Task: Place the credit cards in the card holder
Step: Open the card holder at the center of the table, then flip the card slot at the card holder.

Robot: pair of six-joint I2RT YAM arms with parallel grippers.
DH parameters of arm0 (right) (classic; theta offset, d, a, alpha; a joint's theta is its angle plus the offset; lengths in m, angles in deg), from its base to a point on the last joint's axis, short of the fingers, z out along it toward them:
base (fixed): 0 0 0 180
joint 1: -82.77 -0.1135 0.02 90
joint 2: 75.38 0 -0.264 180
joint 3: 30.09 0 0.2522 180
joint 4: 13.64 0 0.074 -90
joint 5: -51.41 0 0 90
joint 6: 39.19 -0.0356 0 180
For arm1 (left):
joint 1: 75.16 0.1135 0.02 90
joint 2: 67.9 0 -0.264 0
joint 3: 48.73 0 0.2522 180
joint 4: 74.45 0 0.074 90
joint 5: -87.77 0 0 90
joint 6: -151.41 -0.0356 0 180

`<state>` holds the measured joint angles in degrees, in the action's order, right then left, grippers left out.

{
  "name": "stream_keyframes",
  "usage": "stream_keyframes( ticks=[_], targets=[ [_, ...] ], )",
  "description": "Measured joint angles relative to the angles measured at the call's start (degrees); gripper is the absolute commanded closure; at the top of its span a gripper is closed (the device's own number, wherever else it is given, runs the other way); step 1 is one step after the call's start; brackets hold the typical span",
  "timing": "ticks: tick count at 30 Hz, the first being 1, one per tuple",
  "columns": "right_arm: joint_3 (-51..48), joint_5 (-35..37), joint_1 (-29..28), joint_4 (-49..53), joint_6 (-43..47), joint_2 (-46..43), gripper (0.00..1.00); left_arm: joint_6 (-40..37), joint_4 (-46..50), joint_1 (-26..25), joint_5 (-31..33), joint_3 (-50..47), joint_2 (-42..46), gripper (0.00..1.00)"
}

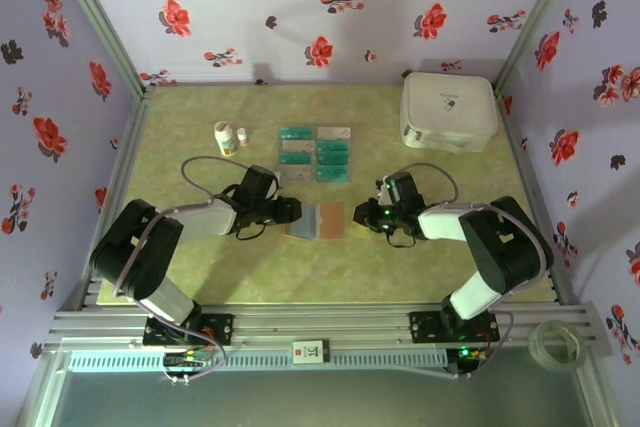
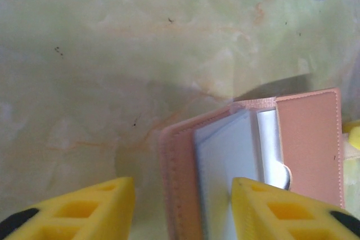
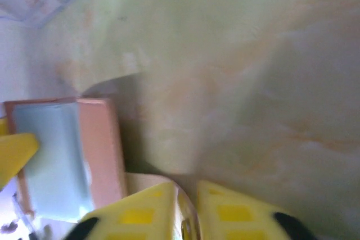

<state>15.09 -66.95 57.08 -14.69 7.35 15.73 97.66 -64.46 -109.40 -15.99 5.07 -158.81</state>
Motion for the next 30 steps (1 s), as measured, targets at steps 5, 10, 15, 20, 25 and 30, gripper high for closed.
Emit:
stream_keyframes(
  ticks=[5,10,15,20,25,30],
  targets=[
    [0.46,-0.22,0.24,0.57,-0.02,-0.94,0.63,0.22,-0.04,-0.02,-0.79,0.22,0.0,0.63],
    [0.87,4.63,0.96,7.37,0.44,-10.45,0.63,0.44,-0.02,-0.07,-1.03,0.22,0.57,0.63],
    [5.51,8.35,-0.57,14.36,2.05,-18.62,0.63,0.66,-0.02,-0.07,-1.29,0.28,1.77,0.64],
    [11.56,10.43,-7.39,17.29,3.04,-16.46,0.66,0.68,-0.07,-0.07,-1.31,0.44,1.86,0.64],
    [14.1,10.62,-13.57,15.47,2.82,-7.89,0.74,0.66,-0.09,-0.07,-1.33,0.44,1.88,0.64],
    [13.35,10.84,-15.45,11.89,1.64,-0.66,0.79,0.63,-0.07,-0.07,-1.33,0.48,1.88,0.64]
  ],
)
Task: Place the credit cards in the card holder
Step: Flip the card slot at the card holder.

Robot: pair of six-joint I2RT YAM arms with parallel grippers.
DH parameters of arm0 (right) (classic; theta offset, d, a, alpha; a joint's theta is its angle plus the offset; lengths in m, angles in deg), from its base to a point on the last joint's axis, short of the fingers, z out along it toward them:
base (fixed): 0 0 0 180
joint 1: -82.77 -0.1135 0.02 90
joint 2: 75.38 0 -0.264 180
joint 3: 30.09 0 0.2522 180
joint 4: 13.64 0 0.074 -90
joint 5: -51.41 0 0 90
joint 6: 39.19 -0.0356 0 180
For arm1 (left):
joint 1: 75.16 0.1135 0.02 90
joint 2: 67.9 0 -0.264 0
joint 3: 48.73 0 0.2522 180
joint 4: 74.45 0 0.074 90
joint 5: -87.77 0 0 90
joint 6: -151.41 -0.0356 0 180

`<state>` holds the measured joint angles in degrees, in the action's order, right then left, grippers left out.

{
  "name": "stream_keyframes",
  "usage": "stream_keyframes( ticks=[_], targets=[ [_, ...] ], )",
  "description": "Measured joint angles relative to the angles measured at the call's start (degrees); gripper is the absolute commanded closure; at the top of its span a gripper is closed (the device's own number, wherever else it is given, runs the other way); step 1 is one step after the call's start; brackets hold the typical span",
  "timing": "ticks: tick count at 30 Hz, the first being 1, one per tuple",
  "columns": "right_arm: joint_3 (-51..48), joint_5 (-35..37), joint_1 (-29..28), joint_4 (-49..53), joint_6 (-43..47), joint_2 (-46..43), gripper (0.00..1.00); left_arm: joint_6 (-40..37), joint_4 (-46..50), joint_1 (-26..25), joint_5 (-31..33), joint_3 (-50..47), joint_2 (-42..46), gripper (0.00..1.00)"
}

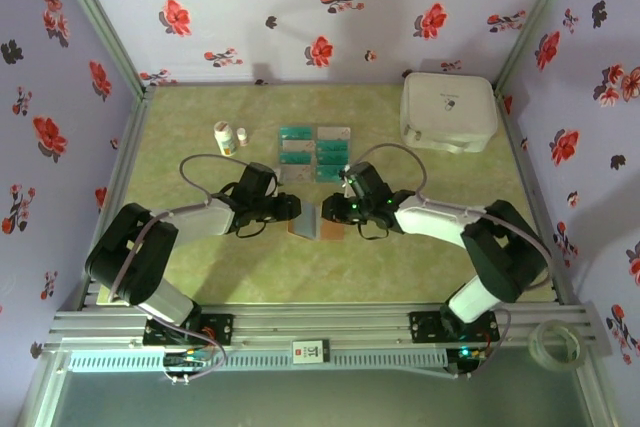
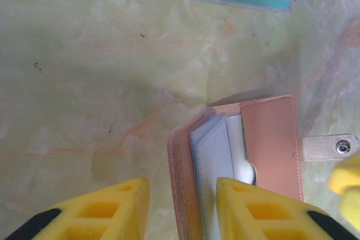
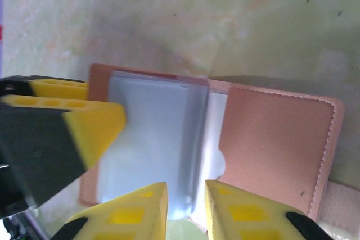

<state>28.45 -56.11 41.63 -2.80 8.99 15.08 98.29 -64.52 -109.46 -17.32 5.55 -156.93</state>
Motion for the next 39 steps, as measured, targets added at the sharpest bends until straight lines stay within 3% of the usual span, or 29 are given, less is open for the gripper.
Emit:
stream_keyframes(
  ticks=[7,20,39],
  targets=[
    [-3.69,1.25,0.0,-5.68,-0.66,5.57,0.84,0.0,0.02,0.17,-0.02,0.07,0.17,0.62],
    [-6.64,1.27,0.26,-14.97,-2.36,6.78,0.87,0.44,-0.44,3.96,-0.13,-1.31,4.28,0.58],
    [-7.39,1.25,0.26,-18.27,-3.23,7.8,0.9,2.23,-3.19,4.0,-1.46,-2.38,4.28,0.86]
  ],
)
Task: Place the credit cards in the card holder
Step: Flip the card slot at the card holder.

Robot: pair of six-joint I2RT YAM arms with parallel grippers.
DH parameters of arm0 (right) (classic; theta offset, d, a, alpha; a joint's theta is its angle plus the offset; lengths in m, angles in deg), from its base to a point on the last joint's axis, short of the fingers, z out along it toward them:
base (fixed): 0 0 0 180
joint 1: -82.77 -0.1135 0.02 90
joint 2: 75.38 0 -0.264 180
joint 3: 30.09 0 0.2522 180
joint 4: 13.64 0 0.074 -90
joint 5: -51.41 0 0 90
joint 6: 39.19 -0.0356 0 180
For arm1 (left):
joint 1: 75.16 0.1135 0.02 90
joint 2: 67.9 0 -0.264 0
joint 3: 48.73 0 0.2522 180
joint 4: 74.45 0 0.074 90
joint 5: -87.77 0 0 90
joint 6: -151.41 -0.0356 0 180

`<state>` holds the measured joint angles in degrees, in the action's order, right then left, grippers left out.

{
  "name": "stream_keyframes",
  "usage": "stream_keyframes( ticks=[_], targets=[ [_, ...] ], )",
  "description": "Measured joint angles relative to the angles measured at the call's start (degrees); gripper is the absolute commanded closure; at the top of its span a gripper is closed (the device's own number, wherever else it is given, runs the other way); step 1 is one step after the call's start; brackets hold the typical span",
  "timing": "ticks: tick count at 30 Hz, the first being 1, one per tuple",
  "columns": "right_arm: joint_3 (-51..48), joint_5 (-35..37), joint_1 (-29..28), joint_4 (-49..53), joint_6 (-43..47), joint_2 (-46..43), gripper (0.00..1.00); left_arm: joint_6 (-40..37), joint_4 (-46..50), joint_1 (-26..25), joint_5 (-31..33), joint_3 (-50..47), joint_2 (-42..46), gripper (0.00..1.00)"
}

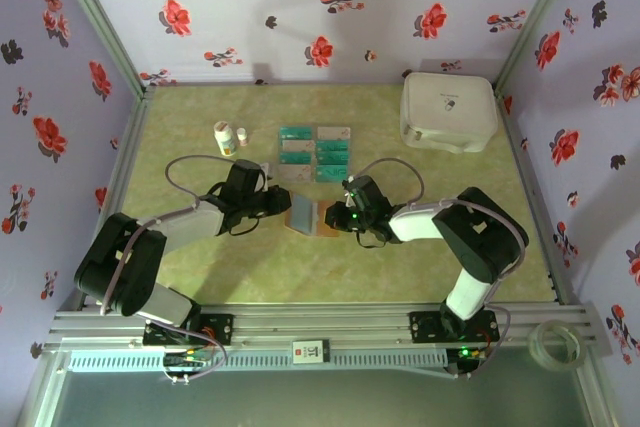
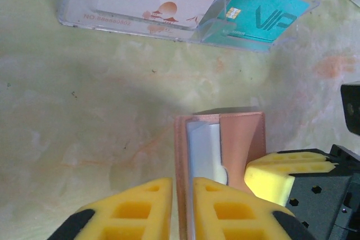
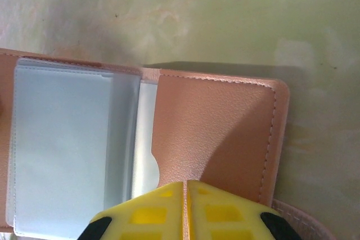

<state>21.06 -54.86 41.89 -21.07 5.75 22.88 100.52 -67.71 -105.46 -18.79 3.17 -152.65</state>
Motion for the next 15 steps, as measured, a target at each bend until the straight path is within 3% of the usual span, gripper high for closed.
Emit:
stream_keyframes(
  ticks=[8,15],
  targets=[
    [0.0,-0.15,0.0,-0.5,-0.04,0.28,0.9,1.14,-1.44,0.0,-1.22,-0.04,0.0,1.0],
    [0.07,-0.48,0.0,-2.62,-0.22,1.36,0.91,4.2,-5.07,-1.05,-3.85,-0.07,1.36,1.0]
  ],
)
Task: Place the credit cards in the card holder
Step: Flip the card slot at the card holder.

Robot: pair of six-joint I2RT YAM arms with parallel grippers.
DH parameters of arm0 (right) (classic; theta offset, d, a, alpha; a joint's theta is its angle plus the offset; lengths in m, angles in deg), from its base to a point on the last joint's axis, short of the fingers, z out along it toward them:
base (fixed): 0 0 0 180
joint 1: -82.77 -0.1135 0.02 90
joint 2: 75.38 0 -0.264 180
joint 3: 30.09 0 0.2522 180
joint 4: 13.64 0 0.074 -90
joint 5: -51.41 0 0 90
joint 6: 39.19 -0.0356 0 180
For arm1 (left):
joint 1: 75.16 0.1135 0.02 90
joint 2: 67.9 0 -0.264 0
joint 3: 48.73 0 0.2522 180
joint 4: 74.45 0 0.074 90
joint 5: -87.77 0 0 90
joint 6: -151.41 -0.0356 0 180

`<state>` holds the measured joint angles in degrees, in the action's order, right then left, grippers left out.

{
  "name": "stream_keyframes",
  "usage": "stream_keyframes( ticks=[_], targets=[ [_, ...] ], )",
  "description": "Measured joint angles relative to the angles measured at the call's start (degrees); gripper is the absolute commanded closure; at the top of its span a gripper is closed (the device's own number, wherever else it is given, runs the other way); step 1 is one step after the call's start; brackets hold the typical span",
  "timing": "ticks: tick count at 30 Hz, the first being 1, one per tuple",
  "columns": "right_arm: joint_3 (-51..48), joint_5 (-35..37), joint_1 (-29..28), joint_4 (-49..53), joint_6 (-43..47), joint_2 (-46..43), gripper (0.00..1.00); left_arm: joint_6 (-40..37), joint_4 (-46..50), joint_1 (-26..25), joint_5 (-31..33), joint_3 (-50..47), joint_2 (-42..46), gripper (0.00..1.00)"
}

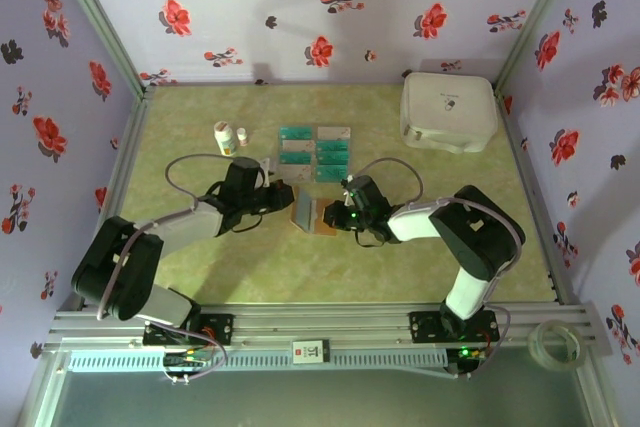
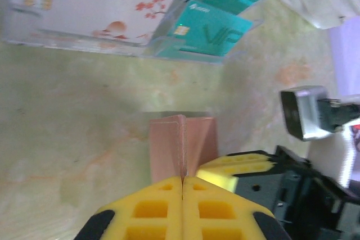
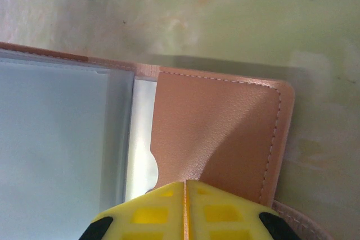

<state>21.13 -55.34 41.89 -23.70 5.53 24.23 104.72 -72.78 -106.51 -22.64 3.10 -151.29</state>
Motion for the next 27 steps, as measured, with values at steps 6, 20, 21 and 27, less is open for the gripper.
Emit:
stream_keyframes(
  ticks=[6,20,21,27],
  targets=[
    [0.04,-0.35,0.11,-0.24,-0.35,0.15,0.91,1.66,-1.7,-1.27,-0.57,0.02,-0.55,1.0],
    [3.45,0.96,1.75,12.79,1.75,-3.8,0.81,1.09,2.23,-0.5,2.56,0.02,0.37,1.0],
    [3.5,1.42,2.45,14.73,2.36,-5.16,0.81,1.03,2.56,-0.44,2.78,0.02,0.59,1.0],
    [5.99,3.87,5.18,24.15,6.43,-12.24,0.79,0.2,4.24,0.15,3.13,0.02,1.2,1.0]
  ],
)
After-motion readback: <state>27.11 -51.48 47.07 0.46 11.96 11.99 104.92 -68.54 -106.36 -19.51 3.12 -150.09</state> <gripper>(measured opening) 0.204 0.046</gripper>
